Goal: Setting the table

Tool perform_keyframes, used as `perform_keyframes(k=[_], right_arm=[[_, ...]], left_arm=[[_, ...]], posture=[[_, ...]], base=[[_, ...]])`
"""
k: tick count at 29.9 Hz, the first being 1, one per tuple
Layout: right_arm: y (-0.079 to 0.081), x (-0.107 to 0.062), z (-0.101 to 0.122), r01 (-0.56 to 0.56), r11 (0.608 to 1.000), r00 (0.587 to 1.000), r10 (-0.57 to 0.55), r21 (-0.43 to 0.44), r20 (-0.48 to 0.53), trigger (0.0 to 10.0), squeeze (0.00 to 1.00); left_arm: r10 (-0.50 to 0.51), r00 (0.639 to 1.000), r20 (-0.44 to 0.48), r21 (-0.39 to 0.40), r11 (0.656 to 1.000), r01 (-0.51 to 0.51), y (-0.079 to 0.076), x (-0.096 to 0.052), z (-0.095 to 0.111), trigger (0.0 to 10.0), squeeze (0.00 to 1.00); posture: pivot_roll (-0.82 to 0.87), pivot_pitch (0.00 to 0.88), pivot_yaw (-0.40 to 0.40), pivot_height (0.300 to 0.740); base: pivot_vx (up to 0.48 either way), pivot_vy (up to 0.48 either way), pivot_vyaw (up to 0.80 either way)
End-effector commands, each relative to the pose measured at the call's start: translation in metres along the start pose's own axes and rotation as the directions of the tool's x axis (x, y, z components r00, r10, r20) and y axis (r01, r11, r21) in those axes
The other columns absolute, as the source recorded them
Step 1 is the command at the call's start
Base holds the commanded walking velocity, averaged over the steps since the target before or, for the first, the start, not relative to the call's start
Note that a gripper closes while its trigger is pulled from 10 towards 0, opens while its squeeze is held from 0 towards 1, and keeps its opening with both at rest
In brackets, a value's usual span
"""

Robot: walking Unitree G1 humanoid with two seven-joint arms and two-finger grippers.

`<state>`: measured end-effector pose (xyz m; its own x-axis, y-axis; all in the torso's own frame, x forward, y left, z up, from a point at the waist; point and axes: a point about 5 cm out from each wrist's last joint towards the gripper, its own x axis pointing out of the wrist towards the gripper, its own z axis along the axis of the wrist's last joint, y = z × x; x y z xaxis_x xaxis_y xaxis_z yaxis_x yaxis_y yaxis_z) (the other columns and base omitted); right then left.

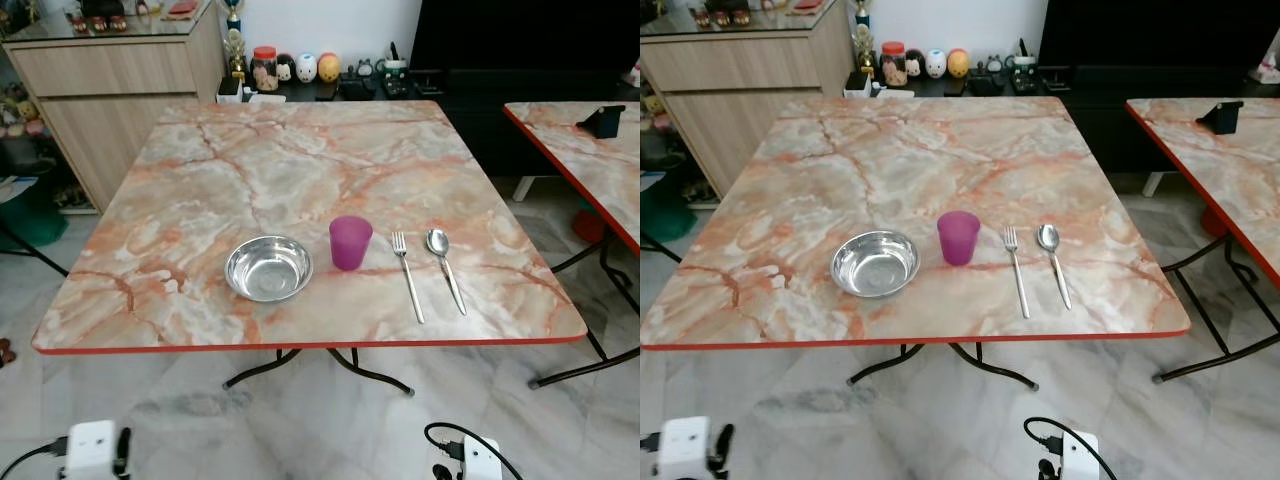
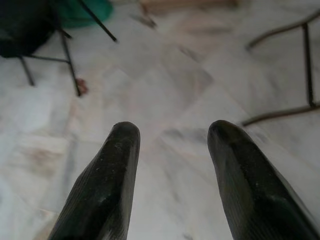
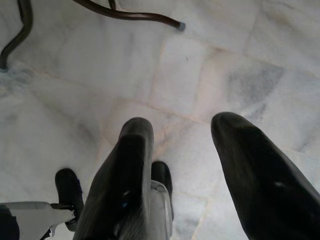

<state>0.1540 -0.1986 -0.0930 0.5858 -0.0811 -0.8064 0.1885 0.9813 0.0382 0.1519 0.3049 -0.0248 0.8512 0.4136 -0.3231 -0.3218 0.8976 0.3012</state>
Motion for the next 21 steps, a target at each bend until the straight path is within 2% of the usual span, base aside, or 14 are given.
perform_keyframes(k=[1,2,3,4,5,7,10,11,12,13,14,16,17,21], right_arm=[[-0.002,-0.001,-0.002,0.002,1.000,1.000,-0.002,-0.007,-0.014,10.0,0.00],[-0.003,-0.001,-0.003,-0.001,1.000,1.000,0.000,-0.014,-0.018,10.0,0.00],[-0.003,-0.001,-0.003,-0.001,1.000,1.000,0.000,-0.014,-0.018,10.0,0.00],[-0.002,-0.001,-0.003,-0.004,1.000,1.000,0.004,-0.021,-0.021,10.0,0.00],[-0.002,0.000,-0.003,-0.005,1.000,1.000,0.005,-0.022,-0.023,10.0,0.00],[0.001,0.000,-0.002,-0.012,0.999,1.000,0.011,-0.030,-0.026,10.0,0.00],[0.005,0.001,-0.001,-0.015,0.999,1.000,0.014,-0.031,-0.027,10.0,0.00],[0.007,0.002,0.001,-0.016,0.999,1.000,0.015,-0.028,-0.026,10.0,0.00],[0.010,0.002,0.002,-0.018,1.000,1.000,0.017,-0.025,-0.025,10.0,0.00],[0.010,0.002,0.002,-0.018,1.000,1.000,0.017,-0.025,-0.025,10.0,0.00],[0.011,0.003,0.002,-0.019,1.000,0.999,0.018,-0.025,-0.026,10.0,0.00],[0.014,0.003,0.002,-0.020,0.999,0.999,0.020,-0.026,-0.029,10.0,0.00],[0.018,0.003,0.002,-0.022,0.999,0.999,0.021,-0.024,-0.033,10.0,0.00],[0.020,0.003,0.002,-0.020,1.000,0.999,0.019,-0.020,-0.035,10.0,0.00]], left_arm=[[0.069,0.995,0.066,-0.018,0.998,-0.068,0.011,-0.002,0.008,10.0,0.00],[0.114,0.984,0.135,-0.012,0.994,-0.113,0.019,-0.006,0.018,10.0,0.00],[0.114,0.984,0.135,-0.012,0.994,-0.113,0.019,-0.006,0.018,10.0,0.00],[0.150,0.963,0.225,-0.010,0.988,-0.152,0.026,-0.004,0.034,10.0,0.00],[0.157,0.955,0.253,-0.010,0.987,-0.160,0.027,-0.004,0.039,10.0,0.00],[0.184,0.916,0.355,-0.016,0.981,-0.191,0.032,0.005,0.066,10.0,0.00],[0.191,0.885,0.425,-0.016,0.979,-0.204,0.035,0.013,0.090,10.0,0.00],[0.145,0.843,0.518,0.017,0.984,-0.180,0.024,0.014,0.121,10.0,0.00],[0.075,0.775,0.627,0.061,0.988,-0.145,0.005,0.007,0.161,10.0,0.00],[0.075,0.775,0.627,0.061,0.988,-0.145,0.005,0.007,0.161,10.0,0.00],[0.054,0.747,0.663,0.069,0.989,-0.132,-0.003,0.004,0.178,10.0,0.00],[0.013,0.700,0.714,0.060,0.995,-0.080,-0.023,0.000,0.212,10.0,0.00],[-0.047,0.663,0.747,0.057,0.998,0.007,-0.045,0.003,0.243,10.0,0.00],[-0.173,0.646,0.743,0.061,0.980,0.191,-0.080,0.010,0.275,10.0,0.00]], posture=[[0.05,0.000,-0.015,0.740],[0.06,0.000,-0.020,0.740],[0.06,0.000,-0.020,0.740],[0.07,0.000,-0.023,0.740],[0.07,0.000,-0.025,0.740],[0.08,0.000,-0.027,0.740],[0.07,0.000,-0.024,0.740],[0.07,0.000,-0.024,0.740],[0.07,0.000,-0.024,0.740],[0.07,0.000,-0.024,0.740],[0.07,0.000,-0.025,0.740],[0.07,0.000,-0.025,0.740],[0.07,0.000,-0.025,0.740],[0.07,0.000,-0.024,0.740]], base=[[0.000,0.000,0.00],[0.000,0.000,0.00],[0.000,0.000,0.00],[0.000,0.000,0.00],[0.000,0.000,0.00],[0.000,0.000,0.00],[0.000,0.000,0.00],[0.000,0.000,0.00],[0.000,0.000,0.00],[0.000,0.000,0.00],[0.000,0.000,0.00],[0.000,0.000,0.00],[0.000,0.000,0.00],[0.000,0.000,0.00]])
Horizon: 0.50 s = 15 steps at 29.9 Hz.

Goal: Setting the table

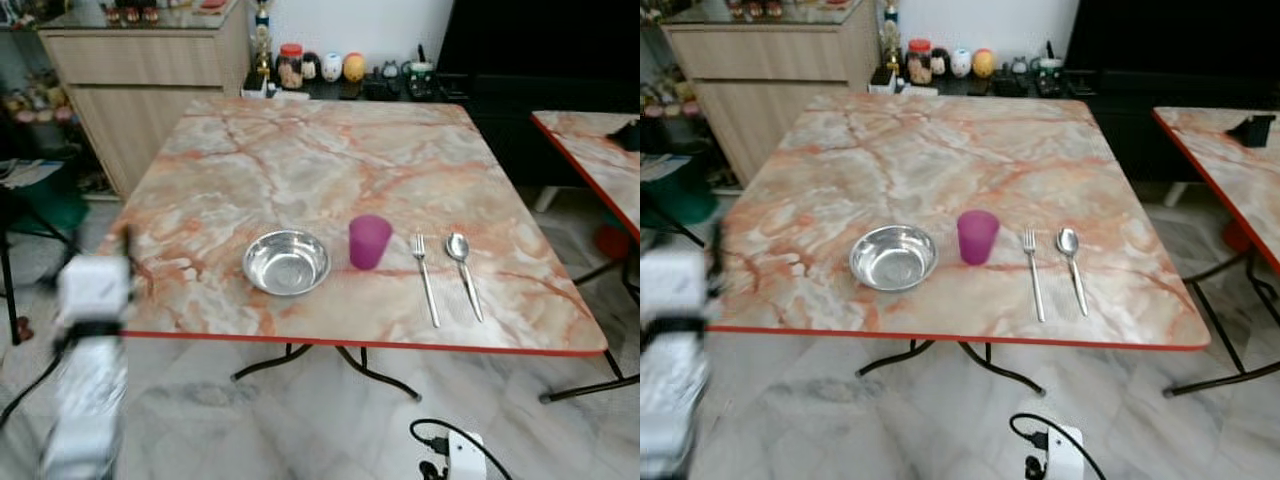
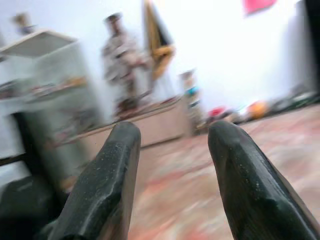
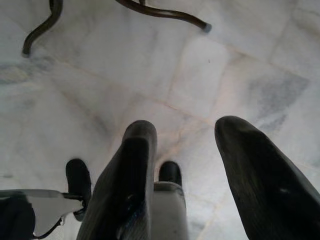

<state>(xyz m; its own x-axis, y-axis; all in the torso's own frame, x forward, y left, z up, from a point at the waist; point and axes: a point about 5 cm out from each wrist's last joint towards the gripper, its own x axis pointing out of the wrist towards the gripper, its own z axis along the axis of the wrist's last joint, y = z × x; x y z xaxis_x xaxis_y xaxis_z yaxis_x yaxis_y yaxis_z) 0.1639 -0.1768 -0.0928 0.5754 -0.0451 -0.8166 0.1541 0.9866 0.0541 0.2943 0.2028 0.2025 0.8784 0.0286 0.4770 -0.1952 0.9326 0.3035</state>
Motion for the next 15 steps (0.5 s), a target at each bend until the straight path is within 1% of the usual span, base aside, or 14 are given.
perform_keyframes(k=[1,2,3,5,7,10,11,12,13,15], right_arm=[[-0.003,-0.001,-0.003,0.015,1.000,1.000,-0.015,0.000,-0.014,10.0,0.00],[-0.004,-0.001,-0.003,0.016,1.000,1.000,-0.016,0.000,-0.014,10.0,0.00],[-0.004,-0.001,-0.003,0.017,1.000,1.000,-0.017,0.003,-0.013,10.0,0.00],[-0.005,-0.001,-0.003,0.020,1.000,1.000,-0.020,0.011,-0.011,10.0,0.00],[-0.011,-0.002,-0.005,0.027,0.999,1.000,-0.027,0.022,-0.010,10.0,0.00],[-0.020,-0.004,-0.008,0.036,0.999,0.999,-0.036,0.028,-0.011,10.0,0.00],[-0.023,-0.005,-0.010,0.041,0.999,0.999,-0.041,0.030,-0.013,10.0,0.00],[-0.024,-0.005,-0.011,0.043,0.999,0.999,-0.043,0.030,-0.015,10.0,0.00],[-0.025,-0.006,-0.011,0.044,0.999,0.999,-0.043,0.030,-0.016,10.0,0.00],[-0.025,-0.006,-0.012,0.044,0.999,0.999,-0.043,0.026,-0.019,10.0,0.00]], left_arm=[[-0.091,0.993,-0.078,-0.089,0.993,0.084,-0.020,0.008,-0.004,10.0,0.00],[-0.112,0.990,-0.088,-0.113,0.988,0.102,-0.026,0.012,-0.003,10.0,0.00],[-0.156,0.984,-0.090,-0.180,0.974,0.138,-0.040,0.021,0.001,10.0,0.00],[-0.181,0.976,-0.124,-0.234,0.961,0.148,-0.050,0.027,0.000,10.0,0.00],[-0.201,0.966,-0.163,-0.285,0.947,0.149,-0.057,0.030,-0.004,10.0,0.00],[-0.224,0.950,-0.217,-0.318,0.937,0.148,-0.063,0.031,-0.010,10.0,0.00],[-0.223,0.941,-0.256,-0.336,0.933,0.129,-0.065,0.030,-0.015,10.0,0.00],[-0.222,0.936,-0.272,-0.351,0.929,0.118,-0.066,0.030,-0.017,10.0,0.67],[-0.225,0.929,-0.293,-0.369,0.923,0.107,-0.066,0.029,-0.019,10.0,1.00],[-0.230,0.917,-0.325,-0.391,0.916,0.091,-0.067,0.028,-0.023,10.0,1.00]], posture=[[0.07,0.000,-0.024,0.740],[0.07,0.000,-0.024,0.740],[0.06,0.000,-0.017,0.740],[0.04,0.000,-0.012,0.740],[0.04,0.000,-0.011,0.740],[0.03,0.000,-0.007,0.740],[0.03,0.000,-0.007,0.740],[0.03,0.000,-0.007,0.740],[0.03,0.000,-0.010,0.740],[0.03,0.000,-0.012,0.740]], base=[[0.000,0.000,0.00],[0.000,0.000,0.00],[0.000,0.000,0.00],[0.000,0.000,0.00],[0.000,0.000,0.00],[0.000,0.000,0.00],[0.000,0.000,0.00],[0.000,0.000,0.00],[0.000,0.000,0.00],[0.000,0.000,0.00]])
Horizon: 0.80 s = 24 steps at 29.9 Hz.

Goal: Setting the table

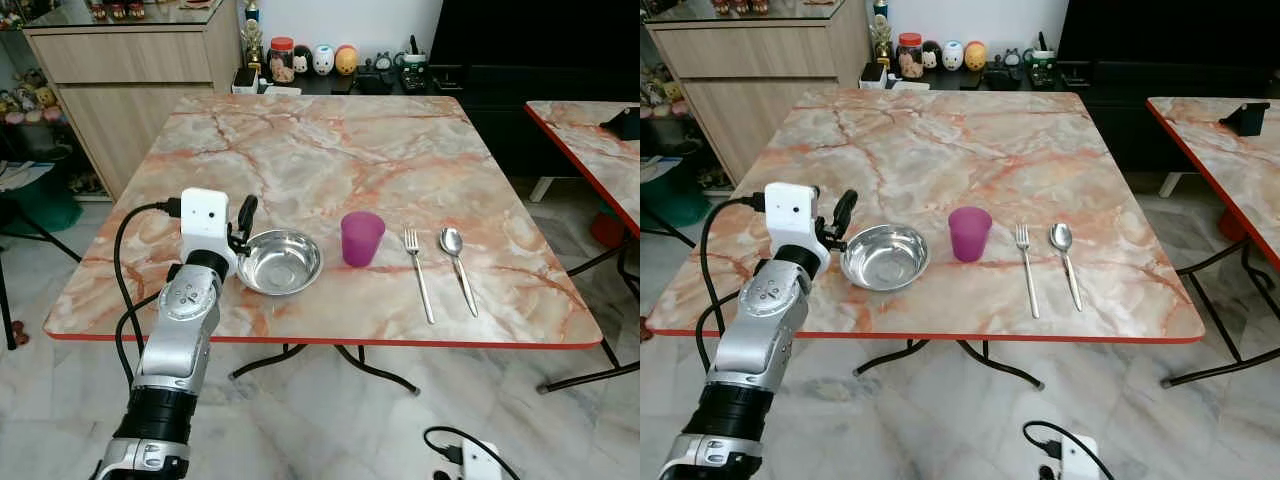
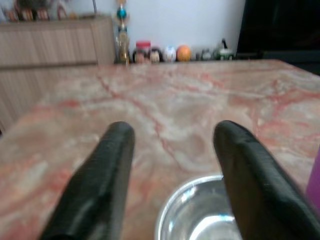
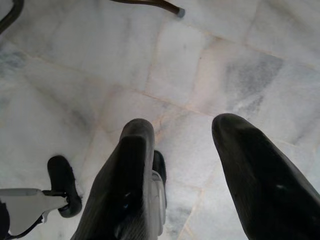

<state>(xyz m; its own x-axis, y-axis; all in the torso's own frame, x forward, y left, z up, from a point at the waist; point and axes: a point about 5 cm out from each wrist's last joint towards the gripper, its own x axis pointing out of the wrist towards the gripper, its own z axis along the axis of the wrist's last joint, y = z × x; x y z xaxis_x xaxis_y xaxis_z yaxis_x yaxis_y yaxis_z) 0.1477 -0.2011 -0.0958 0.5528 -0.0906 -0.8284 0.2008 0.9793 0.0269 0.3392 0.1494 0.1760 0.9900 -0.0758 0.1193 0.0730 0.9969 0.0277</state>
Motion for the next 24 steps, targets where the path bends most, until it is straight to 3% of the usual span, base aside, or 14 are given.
perform_keyframes(k=[1,6,10,11,17,24], right_arm=[[0.001,0.000,-0.001,-0.007,1.000,1.000,0.007,0.000,-0.004,10.0,0.00],[0.001,0.000,-0.002,-0.011,1.000,1.000,0.011,0.000,-0.004,10.0,0.00],[0.003,0.000,-0.001,-0.015,1.000,1.000,0.015,-0.002,-0.004,10.0,0.00],[0.004,0.000,-0.001,-0.015,1.000,1.000,0.015,-0.002,-0.005,10.0,0.00],[0.005,0.000,-0.004,-0.015,1.000,1.000,0.015,-0.003,-0.018,10.0,0.00],[0.007,-0.001,-0.007,-0.016,1.000,0.999,0.016,-0.001,-0.029,10.0,0.00]], left_arm=[[0.008,0.999,-0.043,-0.032,0.999,-0.009,0.000,0.002,-0.003,10.0,1.00],[-0.026,0.993,-0.115,-0.041,0.999,0.021,-0.003,0.001,-0.013,10.0,1.00],[-0.047,0.984,-0.172,-0.110,0.994,0.028,-0.007,0.001,-0.019,10.0,1.00],[-0.047,0.982,-0.181,-0.112,0.993,0.027,-0.007,0.002,-0.020,10.0,0.00],[-0.041,0.970,-0.238,-0.163,0.987,0.002,-0.011,0.009,-0.026,10.0,0.00],[0.035,0.957,-0.288,-0.147,0.986,-0.081,-0.007,0.012,-0.034,10.0,0.00]], posture=[[0.03,0.000,-0.012,0.740],[0.04,0.000,-0.013,0.740],[0.03,0.000,-0.012,0.740],[0.03,0.000,-0.012,0.740],[0.03,0.000,-0.012,0.740],[0.02,0.000,-0.010,0.740]], base=[[0.000,0.000,0.00],[0.000,0.000,0.00],[0.000,0.000,0.00],[0.000,0.000,0.00],[0.000,0.000,0.00],[0.000,0.000,0.00]])
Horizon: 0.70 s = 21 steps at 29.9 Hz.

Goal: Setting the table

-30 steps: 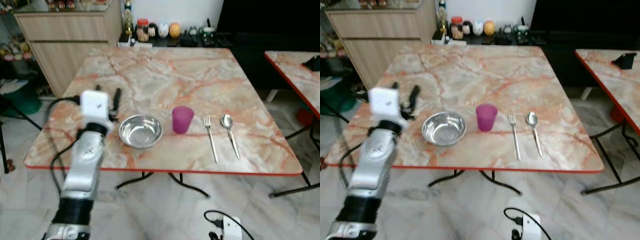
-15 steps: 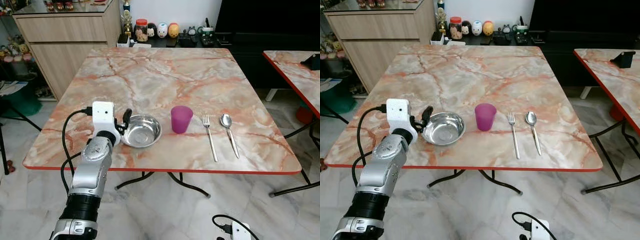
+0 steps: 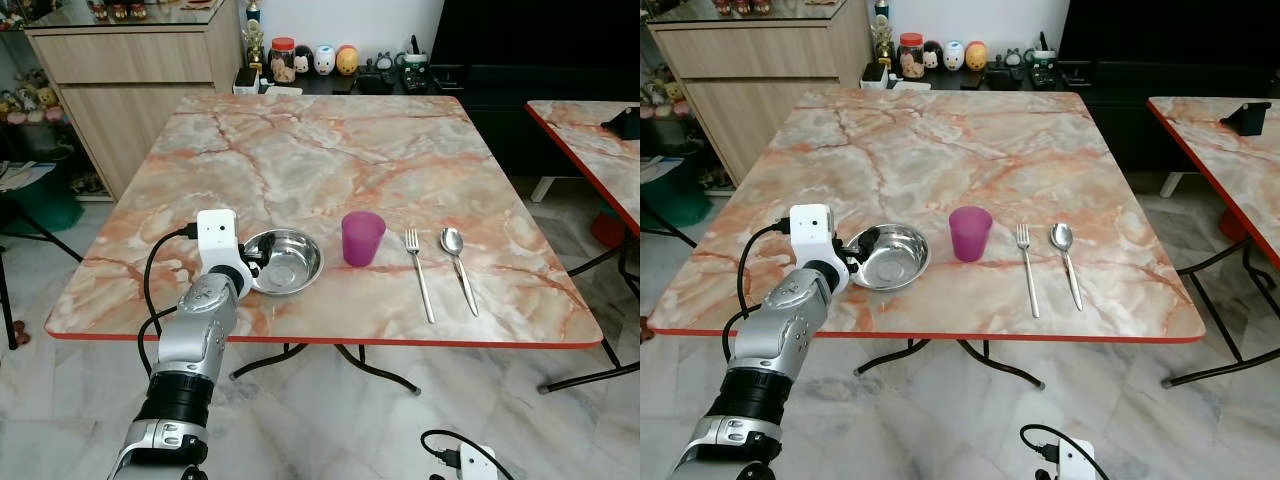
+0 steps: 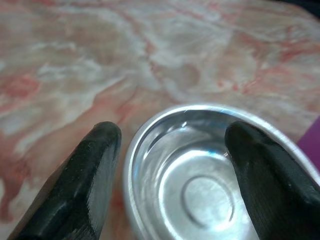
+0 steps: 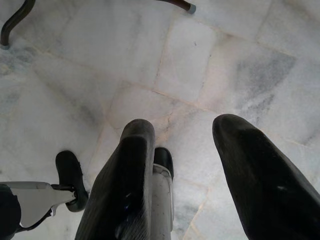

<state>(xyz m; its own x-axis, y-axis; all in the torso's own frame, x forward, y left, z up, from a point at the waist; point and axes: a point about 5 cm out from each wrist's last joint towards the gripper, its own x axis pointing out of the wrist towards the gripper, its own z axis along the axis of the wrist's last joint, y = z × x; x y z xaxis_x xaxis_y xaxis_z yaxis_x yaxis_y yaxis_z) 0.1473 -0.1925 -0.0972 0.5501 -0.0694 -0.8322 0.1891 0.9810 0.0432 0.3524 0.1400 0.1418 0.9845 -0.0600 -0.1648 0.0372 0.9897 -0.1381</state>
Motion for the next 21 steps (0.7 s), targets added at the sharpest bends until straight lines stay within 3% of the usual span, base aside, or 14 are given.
perform_keyframes(k=[1,8,15,21], right_arm=[[-0.001,-0.001,-0.005,0.004,1.000,1.000,-0.004,0.001,-0.022,10.0,0.00],[-0.003,-0.002,-0.007,0.009,1.000,1.000,-0.009,0.001,-0.026,10.0,0.00],[-0.003,-0.002,-0.007,0.002,1.000,1.000,-0.002,-0.012,-0.030,10.0,0.00],[0.000,0.000,-0.002,-0.002,1.000,1.000,0.002,-0.014,-0.016,10.0,0.00]], left_arm=[[0.036,0.999,-0.003,0.005,0.999,-0.036,0.002,0.003,0.002,10.0,0.00],[0.125,0.992,-0.019,-0.003,0.992,-0.125,0.014,0.004,-0.003,10.0,0.00],[0.143,0.988,-0.065,-0.040,0.988,-0.146,0.018,0.002,-0.013,10.0,0.00],[0.153,0.985,-0.085,-0.005,0.988,-0.154,0.023,0.003,-0.019,10.0,0.00]], posture=[[0.02,0.000,-0.010,0.740],[0.02,0.000,-0.003,0.740],[0.02,0.000,0.000,0.740],[0.02,0.000,-0.003,0.740]], base=[[0.000,0.000,0.00],[0.000,0.000,0.00],[0.000,0.000,0.00],[0.000,0.000,0.00]])
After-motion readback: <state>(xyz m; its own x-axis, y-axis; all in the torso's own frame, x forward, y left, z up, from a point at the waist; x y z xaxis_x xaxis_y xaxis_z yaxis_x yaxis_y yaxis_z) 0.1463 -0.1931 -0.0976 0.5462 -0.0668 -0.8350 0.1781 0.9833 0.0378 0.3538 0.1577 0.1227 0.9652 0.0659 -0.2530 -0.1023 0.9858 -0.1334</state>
